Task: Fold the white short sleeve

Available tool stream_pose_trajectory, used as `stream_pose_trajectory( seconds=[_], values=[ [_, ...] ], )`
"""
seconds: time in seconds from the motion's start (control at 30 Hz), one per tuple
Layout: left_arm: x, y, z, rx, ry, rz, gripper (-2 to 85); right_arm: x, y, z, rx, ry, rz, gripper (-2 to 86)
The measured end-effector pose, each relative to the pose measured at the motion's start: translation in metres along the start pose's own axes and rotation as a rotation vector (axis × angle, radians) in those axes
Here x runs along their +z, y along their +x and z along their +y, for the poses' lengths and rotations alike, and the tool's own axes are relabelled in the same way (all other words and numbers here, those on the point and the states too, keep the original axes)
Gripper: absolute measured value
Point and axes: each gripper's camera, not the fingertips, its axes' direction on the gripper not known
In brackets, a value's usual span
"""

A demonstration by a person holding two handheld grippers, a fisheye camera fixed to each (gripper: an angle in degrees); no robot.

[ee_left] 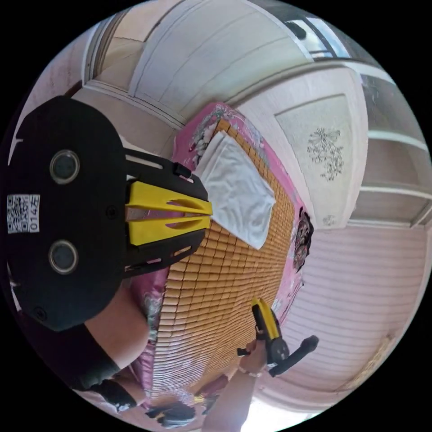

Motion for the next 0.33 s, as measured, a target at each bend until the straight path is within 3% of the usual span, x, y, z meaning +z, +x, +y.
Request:
stream_pose_trajectory(
  seconds=[0.1,0.33],
  values=[
    [-0.013,0.086,-0.001,0.115,-0.046,0.083,-0.9,-0.045,-0.010,0.062,0.082,-0.023,0.021,9.6],
    [-0.074,0.261,-0.035,0.269,0.052,0.316,-0.9,-0.158,-0.030,0.208,0.253,-0.046,0.120,10.8]
  ],
)
